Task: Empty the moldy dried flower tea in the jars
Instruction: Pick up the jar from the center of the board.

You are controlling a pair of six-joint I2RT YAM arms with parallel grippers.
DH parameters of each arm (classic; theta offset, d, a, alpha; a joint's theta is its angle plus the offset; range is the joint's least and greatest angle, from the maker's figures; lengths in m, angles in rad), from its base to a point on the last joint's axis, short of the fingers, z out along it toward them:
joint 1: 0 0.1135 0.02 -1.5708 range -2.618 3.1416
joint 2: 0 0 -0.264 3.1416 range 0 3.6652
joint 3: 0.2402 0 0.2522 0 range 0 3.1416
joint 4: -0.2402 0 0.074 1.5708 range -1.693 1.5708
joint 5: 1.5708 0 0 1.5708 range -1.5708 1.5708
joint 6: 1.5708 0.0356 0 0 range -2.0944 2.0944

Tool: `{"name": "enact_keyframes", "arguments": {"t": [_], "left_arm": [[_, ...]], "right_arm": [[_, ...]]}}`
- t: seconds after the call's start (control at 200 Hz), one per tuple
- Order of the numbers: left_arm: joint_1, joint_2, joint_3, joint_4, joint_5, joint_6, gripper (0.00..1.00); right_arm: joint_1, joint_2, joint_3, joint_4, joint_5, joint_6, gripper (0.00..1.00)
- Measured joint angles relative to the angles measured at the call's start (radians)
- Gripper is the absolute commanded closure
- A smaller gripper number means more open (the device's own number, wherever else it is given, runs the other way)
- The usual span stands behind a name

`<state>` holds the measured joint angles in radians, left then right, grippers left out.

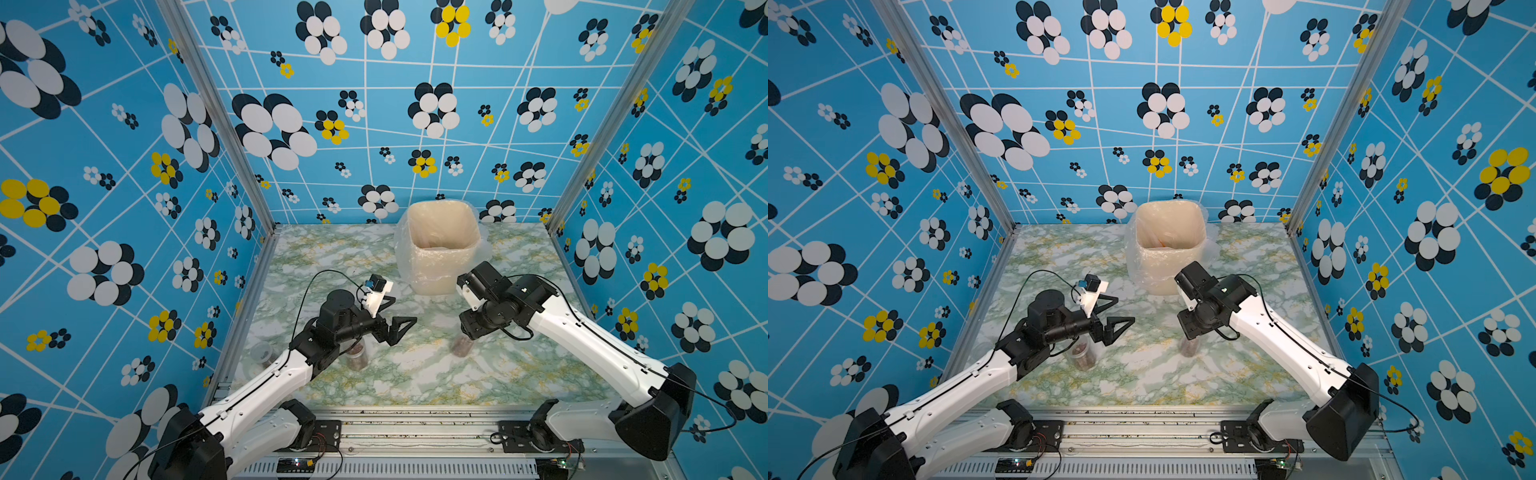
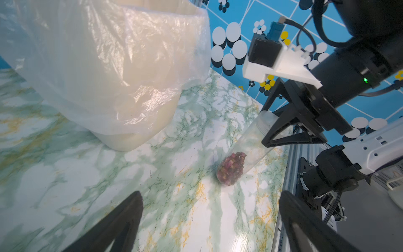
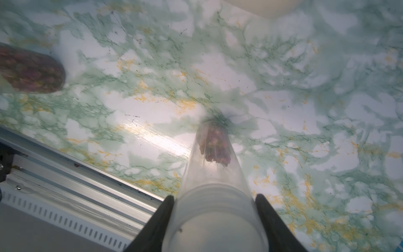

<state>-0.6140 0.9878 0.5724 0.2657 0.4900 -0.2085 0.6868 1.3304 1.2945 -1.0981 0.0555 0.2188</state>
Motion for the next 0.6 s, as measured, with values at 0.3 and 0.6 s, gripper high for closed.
{"name": "enact_keyframes", "arguments": {"t": [0.3, 0.6], "left_arm": [[-0.135, 0.003, -0.003, 0.032, 0.011, 0.270, 0.01], [-0.161, 0.162, 0.051, -0.024, -0.013, 0.465, 0.00]], "right_arm": [[0.000, -0.019, 0.082, 0.088, -0.147, 0.003, 0.69], [-0.016, -0.019, 0.083, 0.153, -0.307, 0.007, 0.70]]}}
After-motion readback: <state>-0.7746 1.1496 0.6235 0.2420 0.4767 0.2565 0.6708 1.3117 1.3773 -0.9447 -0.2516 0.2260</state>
